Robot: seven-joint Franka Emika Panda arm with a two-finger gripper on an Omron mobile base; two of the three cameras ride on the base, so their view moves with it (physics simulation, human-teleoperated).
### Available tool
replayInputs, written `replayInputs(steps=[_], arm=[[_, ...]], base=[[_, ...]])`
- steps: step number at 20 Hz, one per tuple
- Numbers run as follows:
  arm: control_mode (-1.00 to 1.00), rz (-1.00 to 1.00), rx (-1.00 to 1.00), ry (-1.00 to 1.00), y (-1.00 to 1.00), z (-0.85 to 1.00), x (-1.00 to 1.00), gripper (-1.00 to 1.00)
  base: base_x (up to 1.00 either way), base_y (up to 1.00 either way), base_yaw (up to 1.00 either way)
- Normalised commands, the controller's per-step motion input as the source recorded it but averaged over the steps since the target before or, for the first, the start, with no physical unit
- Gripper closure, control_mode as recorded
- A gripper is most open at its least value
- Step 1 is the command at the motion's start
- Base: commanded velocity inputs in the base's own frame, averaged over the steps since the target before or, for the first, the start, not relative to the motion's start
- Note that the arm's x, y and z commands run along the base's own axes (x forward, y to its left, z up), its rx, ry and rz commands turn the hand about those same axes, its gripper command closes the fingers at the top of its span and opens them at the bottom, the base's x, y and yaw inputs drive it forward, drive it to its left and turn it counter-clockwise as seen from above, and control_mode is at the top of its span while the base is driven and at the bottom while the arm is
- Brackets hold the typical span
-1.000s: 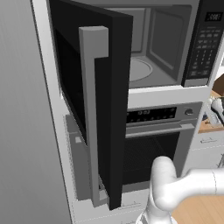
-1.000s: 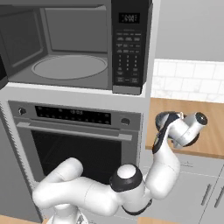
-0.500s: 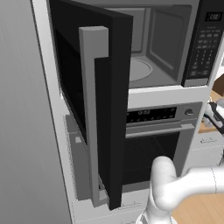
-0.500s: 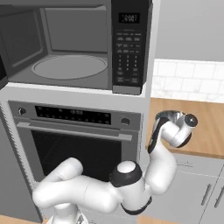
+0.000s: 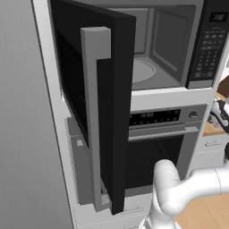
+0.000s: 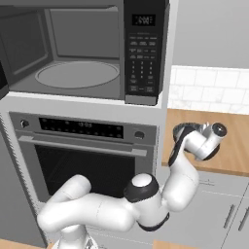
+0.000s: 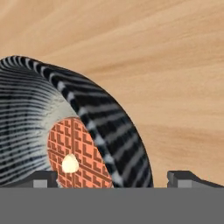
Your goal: Open the microwave, place the bowl with waffle inside the microwave, then close the microwave door and turn it on.
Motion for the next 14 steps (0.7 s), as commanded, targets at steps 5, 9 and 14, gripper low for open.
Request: replayInputs(steps=[5,9,14], arm=[[-1.00,0.00,0.00,0.00,0.00,0.00,0.00,1.00],[-1.00,0.00,0.00,0.00,0.00,0.00,0.00,1.00],[-1.00,0.00,0.00,0.00,0.00,0.00,0.00,1.00]], base=[[0.00,0.00,0.00],[0.00,0.00,0.00],[0.00,0.00,0.00]])
